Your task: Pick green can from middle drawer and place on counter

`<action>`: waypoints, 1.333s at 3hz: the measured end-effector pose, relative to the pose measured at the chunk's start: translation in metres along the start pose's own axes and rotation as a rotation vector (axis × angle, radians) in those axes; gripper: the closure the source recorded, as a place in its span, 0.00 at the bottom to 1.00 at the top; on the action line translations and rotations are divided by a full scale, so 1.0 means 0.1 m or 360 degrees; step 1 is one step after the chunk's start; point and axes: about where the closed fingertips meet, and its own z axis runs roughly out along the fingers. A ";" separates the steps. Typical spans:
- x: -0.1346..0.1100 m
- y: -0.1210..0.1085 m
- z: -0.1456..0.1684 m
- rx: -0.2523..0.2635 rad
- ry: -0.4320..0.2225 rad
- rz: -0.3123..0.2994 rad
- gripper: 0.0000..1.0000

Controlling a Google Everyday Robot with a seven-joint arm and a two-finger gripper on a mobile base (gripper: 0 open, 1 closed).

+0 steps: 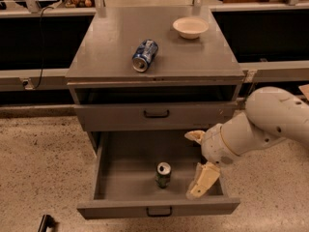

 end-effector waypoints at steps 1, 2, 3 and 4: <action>-0.02 -0.19 -0.01 0.0123 -0.0023 -0.0052 0.00; 0.09 -0.40 0.30 0.0116 -0.0067 0.0052 0.00; 0.32 -0.56 0.78 0.0154 -0.0194 0.0121 0.00; 0.38 -0.76 0.89 0.0259 -0.0222 0.0147 0.00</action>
Offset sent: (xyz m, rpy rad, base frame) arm 0.0767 0.0133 -0.0917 0.1086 0.0357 -0.1471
